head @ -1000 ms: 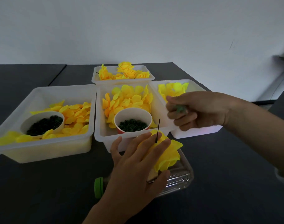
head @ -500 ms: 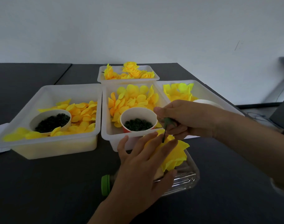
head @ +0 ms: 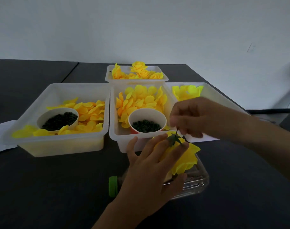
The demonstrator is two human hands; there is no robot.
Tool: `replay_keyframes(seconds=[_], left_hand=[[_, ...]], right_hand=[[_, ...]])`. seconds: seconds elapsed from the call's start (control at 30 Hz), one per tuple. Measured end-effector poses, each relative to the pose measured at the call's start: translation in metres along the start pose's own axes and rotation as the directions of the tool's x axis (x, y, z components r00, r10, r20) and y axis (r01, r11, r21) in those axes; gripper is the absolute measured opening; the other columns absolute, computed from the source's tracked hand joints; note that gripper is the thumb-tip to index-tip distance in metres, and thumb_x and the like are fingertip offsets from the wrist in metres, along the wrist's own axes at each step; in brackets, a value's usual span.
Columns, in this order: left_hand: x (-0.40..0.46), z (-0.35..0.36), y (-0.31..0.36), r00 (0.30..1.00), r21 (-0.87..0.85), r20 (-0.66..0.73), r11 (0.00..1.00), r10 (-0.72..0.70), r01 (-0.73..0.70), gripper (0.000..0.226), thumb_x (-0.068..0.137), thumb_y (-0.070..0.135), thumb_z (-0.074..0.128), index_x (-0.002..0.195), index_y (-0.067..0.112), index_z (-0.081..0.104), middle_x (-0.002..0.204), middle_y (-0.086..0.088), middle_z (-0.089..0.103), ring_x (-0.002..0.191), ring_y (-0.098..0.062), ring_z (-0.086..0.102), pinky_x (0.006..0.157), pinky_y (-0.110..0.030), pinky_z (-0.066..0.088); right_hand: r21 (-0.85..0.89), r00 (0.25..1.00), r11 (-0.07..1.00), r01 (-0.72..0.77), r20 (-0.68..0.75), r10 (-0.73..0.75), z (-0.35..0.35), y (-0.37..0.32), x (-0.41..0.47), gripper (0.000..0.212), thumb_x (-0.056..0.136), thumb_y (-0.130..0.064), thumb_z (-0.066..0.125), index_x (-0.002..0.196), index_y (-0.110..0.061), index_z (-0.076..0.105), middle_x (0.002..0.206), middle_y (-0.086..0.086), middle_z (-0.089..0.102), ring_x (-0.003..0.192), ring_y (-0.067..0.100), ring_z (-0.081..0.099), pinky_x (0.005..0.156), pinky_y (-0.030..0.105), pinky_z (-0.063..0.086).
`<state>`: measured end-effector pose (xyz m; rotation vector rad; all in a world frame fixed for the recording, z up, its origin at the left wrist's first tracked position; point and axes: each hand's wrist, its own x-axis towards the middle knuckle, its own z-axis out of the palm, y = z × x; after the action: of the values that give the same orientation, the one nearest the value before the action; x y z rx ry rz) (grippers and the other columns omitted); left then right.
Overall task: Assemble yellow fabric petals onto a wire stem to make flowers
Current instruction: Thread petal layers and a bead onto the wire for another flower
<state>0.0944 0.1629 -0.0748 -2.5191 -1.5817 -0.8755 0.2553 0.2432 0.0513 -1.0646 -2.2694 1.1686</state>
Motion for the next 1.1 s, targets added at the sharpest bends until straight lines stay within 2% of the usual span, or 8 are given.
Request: replay_keyframes(seconds=[0.13, 0.3, 0.63, 0.8, 0.9, 1.0, 1.03, 1.1], left_hand=[[0.000, 0.000, 0.002, 1.000, 0.010, -0.011, 1.000, 0.006, -0.006, 0.057, 0.094, 0.060, 0.033, 0.149, 0.046, 0.024, 0.152, 0.017, 0.031, 0.145, -0.011, 0.023, 0.110, -0.061, 0.013], [-0.001, -0.001, 0.004, 1.000, 0.071, -0.020, 0.997, 0.011, -0.009, 0.063, 0.089, 0.060, 0.042, 0.148, 0.049, 0.022, 0.152, 0.012, 0.032, 0.148, -0.022, 0.017, 0.107, -0.061, 0.013], [-0.006, -0.005, 0.008, 1.000, 0.167, 0.015, 0.986, -0.005, 0.002, 0.062, 0.087, 0.065, 0.037, 0.146, 0.054, 0.023, 0.161, -0.010, 0.018, 0.148, -0.036, 0.011, 0.103, -0.066, 0.012], [-0.009, -0.002, 0.005, 0.994, -0.003, -0.097, 0.999, 0.053, -0.054, 0.047, 0.096, 0.060, 0.025, 0.142, 0.055, 0.034, 0.163, -0.001, 0.014, 0.150, -0.031, 0.002, 0.107, -0.064, 0.005], [-0.007, -0.004, 0.005, 0.960, -0.213, -0.273, 0.970, 0.056, -0.117, 0.039, 0.096, 0.046, 0.037, 0.130, 0.049, 0.055, 0.157, 0.002, 0.032, 0.147, -0.031, 0.019, 0.106, -0.064, 0.018], [0.001, -0.017, -0.004, 0.867, -0.689, -0.409, 0.719, -0.284, -0.089, 0.036, 0.086, 0.035, 0.045, 0.112, 0.047, 0.067, 0.131, 0.001, 0.054, 0.126, -0.025, 0.050, 0.100, -0.044, 0.043], [0.004, -0.020, -0.009, 0.822, -0.741, -0.434, 0.665, -0.370, -0.092, 0.036, 0.085, 0.029, 0.041, 0.107, 0.042, 0.068, 0.122, 0.002, 0.056, 0.119, -0.019, 0.054, 0.098, -0.030, 0.044], [0.005, -0.024, -0.017, 0.737, -0.694, -0.513, 0.718, -0.440, -0.054, 0.033, 0.085, 0.017, 0.033, 0.101, 0.026, 0.061, 0.111, 0.005, 0.058, 0.111, -0.007, 0.055, 0.090, -0.012, 0.040]], right_hand=[[-0.095, 0.998, 0.995, 0.020, 0.061, -0.014, 0.012, 0.010, -0.001, 0.007, 0.084, -0.011, 0.072, 0.078, -0.013, 0.068, 0.069, 0.008, 0.066, 0.062, 0.011, 0.058, 0.059, 0.024, 0.046], [-0.126, 1.000, 0.992, 0.009, 0.008, -0.008, 0.013, 0.016, -0.002, 0.018, 0.083, -0.005, 0.071, 0.074, -0.020, 0.065, 0.060, -0.006, 0.066, 0.054, 0.001, 0.059, 0.051, 0.009, 0.042], [-0.212, 1.000, 0.977, 0.011, 0.015, -0.008, 0.011, 0.015, 0.001, 0.015, 0.081, -0.008, 0.074, 0.070, -0.016, 0.067, 0.058, -0.003, 0.068, 0.051, 0.003, 0.062, 0.047, 0.007, 0.040], [-0.185, 0.997, 0.982, 0.027, 0.073, -0.014, 0.011, 0.016, 0.005, 0.020, 0.080, -0.007, 0.074, 0.067, -0.021, 0.068, 0.060, -0.003, 0.070, 0.054, 0.006, 0.065, 0.050, 0.011, 0.044], [-0.199, 0.995, 0.980, 0.019, 0.100, 0.001, 0.011, 0.021, 0.008, 0.020, 0.080, -0.010, 0.074, 0.067, -0.023, 0.069, 0.062, -0.002, 0.070, 0.055, 0.012, 0.066, 0.051, 0.019, 0.049], [-0.202, 0.992, 0.979, 0.027, 0.126, -0.001, 0.013, 0.023, 0.009, 0.017, 0.081, -0.012, 0.074, 0.068, -0.022, 0.069, 0.060, -0.002, 0.070, 0.050, 0.008, 0.062, 0.049, 0.016, 0.046], [-0.201, 0.991, 0.979, 0.032, 0.133, -0.005, 0.013, 0.024, 0.009, 0.017, 0.082, -0.011, 0.074, 0.069, -0.021, 0.069, 0.061, -0.002, 0.070, 0.051, 0.006, 0.062, 0.049, 0.015, 0.046], [-0.196, 0.990, 0.979, 0.047, 0.141, -0.019, 0.013, 0.025, 0.009, 0.016, 0.082, -0.008, 0.074, 0.071, -0.019, 0.069, 0.061, -0.004, 0.070, 0.053, 0.006, 0.064, 0.051, 0.014, 0.047]])
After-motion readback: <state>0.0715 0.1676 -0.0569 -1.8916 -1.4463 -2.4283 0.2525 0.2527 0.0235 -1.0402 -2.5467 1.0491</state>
